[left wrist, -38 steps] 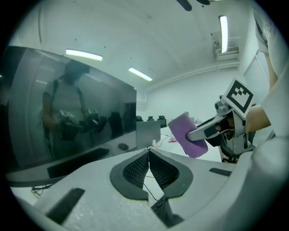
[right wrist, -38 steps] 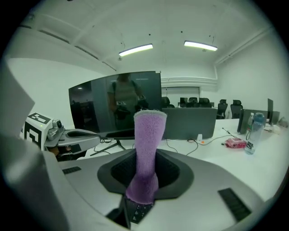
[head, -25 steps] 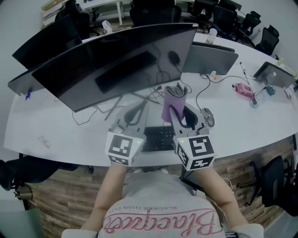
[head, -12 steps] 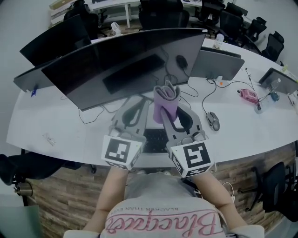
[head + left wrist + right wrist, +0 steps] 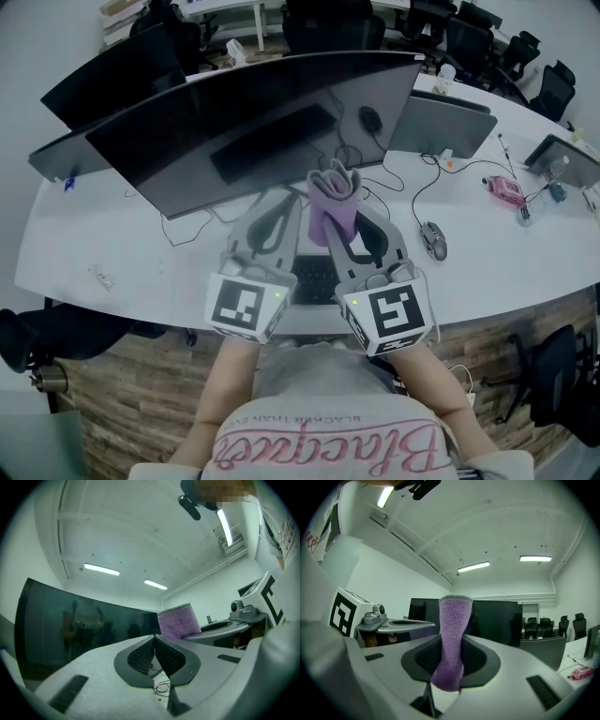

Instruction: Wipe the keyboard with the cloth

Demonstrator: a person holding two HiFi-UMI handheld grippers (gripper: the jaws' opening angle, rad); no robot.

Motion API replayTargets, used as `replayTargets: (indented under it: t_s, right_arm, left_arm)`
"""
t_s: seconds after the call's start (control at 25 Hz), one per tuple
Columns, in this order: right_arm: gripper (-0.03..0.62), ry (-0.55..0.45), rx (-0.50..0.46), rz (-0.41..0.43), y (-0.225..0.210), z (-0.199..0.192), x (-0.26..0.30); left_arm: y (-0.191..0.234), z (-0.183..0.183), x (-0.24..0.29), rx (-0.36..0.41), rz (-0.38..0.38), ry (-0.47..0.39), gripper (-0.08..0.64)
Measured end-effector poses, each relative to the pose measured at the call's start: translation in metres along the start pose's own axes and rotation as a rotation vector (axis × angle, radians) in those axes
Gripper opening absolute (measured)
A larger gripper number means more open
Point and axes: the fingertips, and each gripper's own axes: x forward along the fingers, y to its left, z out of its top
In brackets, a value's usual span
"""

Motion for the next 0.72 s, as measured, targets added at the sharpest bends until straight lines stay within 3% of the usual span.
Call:
replayTargets:
  t_s: [0.72]
  right_arm:
    - [0.091,0.013,0.016,-0.001,0.0035,-0.0037,0.0036]
  left_arm:
    - [-0.0039,-0.0044,-0.0036,-0.001,-0.010,0.028,0.005]
